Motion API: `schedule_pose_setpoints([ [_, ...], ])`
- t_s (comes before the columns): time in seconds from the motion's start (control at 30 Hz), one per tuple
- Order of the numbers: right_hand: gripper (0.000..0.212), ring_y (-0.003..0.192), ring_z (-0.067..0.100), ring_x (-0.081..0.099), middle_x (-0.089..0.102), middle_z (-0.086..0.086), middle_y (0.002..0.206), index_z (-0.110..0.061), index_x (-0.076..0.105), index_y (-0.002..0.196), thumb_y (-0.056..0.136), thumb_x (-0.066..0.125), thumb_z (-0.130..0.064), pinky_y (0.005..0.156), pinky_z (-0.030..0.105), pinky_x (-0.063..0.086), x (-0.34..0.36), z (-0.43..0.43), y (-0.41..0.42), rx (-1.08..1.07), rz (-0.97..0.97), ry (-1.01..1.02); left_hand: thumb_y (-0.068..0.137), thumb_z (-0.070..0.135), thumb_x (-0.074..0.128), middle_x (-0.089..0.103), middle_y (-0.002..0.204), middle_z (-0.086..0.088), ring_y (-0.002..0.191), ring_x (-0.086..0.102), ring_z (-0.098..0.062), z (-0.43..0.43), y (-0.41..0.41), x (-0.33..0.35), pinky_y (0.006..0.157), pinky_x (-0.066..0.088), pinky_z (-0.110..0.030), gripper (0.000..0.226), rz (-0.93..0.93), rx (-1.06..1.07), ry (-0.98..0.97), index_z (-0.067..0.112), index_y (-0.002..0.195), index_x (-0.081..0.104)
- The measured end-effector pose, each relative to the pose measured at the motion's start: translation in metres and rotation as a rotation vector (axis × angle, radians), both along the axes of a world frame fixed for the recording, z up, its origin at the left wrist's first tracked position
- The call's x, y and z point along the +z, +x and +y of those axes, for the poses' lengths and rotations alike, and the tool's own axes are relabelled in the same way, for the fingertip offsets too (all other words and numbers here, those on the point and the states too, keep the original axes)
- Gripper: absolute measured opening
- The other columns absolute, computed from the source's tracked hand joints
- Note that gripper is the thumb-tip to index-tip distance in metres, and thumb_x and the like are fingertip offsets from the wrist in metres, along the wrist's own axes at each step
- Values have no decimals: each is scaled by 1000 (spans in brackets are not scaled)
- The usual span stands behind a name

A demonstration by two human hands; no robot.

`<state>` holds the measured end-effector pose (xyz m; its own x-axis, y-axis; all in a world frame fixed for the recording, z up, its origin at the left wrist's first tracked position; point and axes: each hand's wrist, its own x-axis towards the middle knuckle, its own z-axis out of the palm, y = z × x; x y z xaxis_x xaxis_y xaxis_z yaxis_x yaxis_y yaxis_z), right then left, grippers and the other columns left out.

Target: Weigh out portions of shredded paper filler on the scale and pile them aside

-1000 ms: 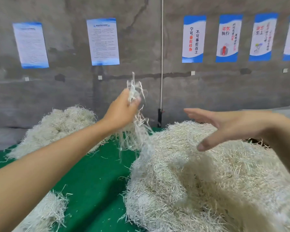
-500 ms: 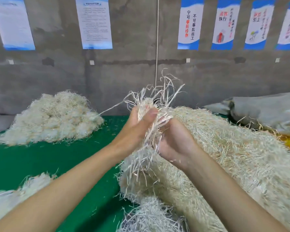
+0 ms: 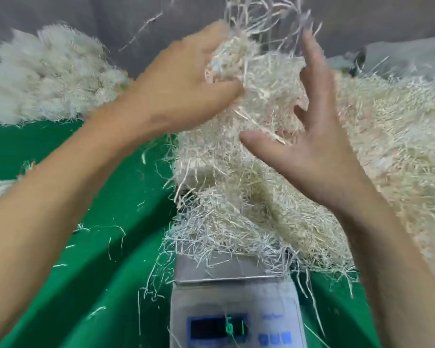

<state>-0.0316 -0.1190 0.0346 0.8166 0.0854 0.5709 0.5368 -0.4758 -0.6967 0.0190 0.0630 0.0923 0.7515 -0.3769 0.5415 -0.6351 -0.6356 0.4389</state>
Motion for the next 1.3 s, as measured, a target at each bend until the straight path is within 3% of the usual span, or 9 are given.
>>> schedule_pose_setpoints([
  [0.1, 90, 138, 4, 25, 31, 4, 157, -30, 24, 154, 82, 77, -33, 109, 23, 19, -7, 8, 6, -70, -154, -290, 85, 49, 54, 41, 115, 16, 93, 47, -3, -6, -9, -13, 70, 35, -5, 64, 141, -43, 179, 25, 136, 25],
  [0.23, 32, 78, -1, 54, 60, -13, 92, -15, 67, 114, 84, 77, -11, 66, 12, 40, -17, -1, 6, -188, -309, -136, 70, 84, 57, 42, 128, 38, 99, 42, 31, 10, -16, -13, 85, 34, -3, 78, 235, -133, 267, 40, 129, 31],
  [0.37, 18, 70, -8, 55, 61, -24, 78, -32, 64, 96, 85, 77, -25, 62, 6, 38, -22, 0, -10, -179, -246, 3, 74, 67, 68, 47, 111, 53, 102, 44, 32, 19, -30, -21, 81, 34, 6, 52, 164, -159, 126, 59, 118, 43],
  [0.5, 10, 74, -4, 58, 63, -21, 79, -36, 65, 80, 81, 73, -41, 60, 7, 38, -29, -1, -22, -145, -45, 99, 78, 56, 71, 67, 102, 24, 89, 61, 11, 26, -39, -39, 75, 43, -3, 34, 53, -136, -53, 34, 103, 65],
  [0.7, 35, 78, 6, 45, 47, -13, 88, -20, 58, 86, 84, 65, -53, 64, 9, 33, -62, -1, -15, -284, 274, -402, 80, 57, 63, 67, 100, 9, 82, 59, 4, 38, -15, -93, 66, 44, -10, 31, 400, 87, 212, 29, 89, 70],
  [0.87, 55, 78, 6, 46, 48, -1, 91, -5, 58, 115, 86, 62, -52, 69, 25, 39, -98, 10, -22, -225, 449, -331, 76, 75, 51, 63, 105, 21, 89, 58, 11, 53, -19, -124, 76, 46, -16, 53, 533, 45, 167, 32, 101, 69],
  [1.0, 43, 48, 6, 36, 43, -2, 64, -9, 47, 71, 85, 66, -45, 45, 24, 26, -99, 10, -16, -202, 472, -299, 73, 86, 47, 37, 137, 43, 123, 32, 25, 56, -28, -112, 102, 36, -32, 63, 440, 3, -35, 64, 132, 38],
  [1.1, 32, 56, 8, 44, 50, -4, 74, -16, 49, 77, 83, 67, -42, 48, 24, 28, -99, 11, -9, -186, 467, -341, 68, 93, 45, 3, 146, 51, 135, -2, 24, 42, -34, -109, 114, 5, -50, 77, 475, -140, 183, 74, 136, 14],
  [1.3, 33, 79, 3, 40, 41, -13, 82, -33, 39, 71, 86, 57, -56, 62, 18, 28, -105, 8, -11, -107, 384, -495, 63, 81, 56, -12, 147, 48, 128, -11, 28, 31, -33, -151, 110, -7, -17, 102, 578, -162, 541, 69, 137, -14],
])
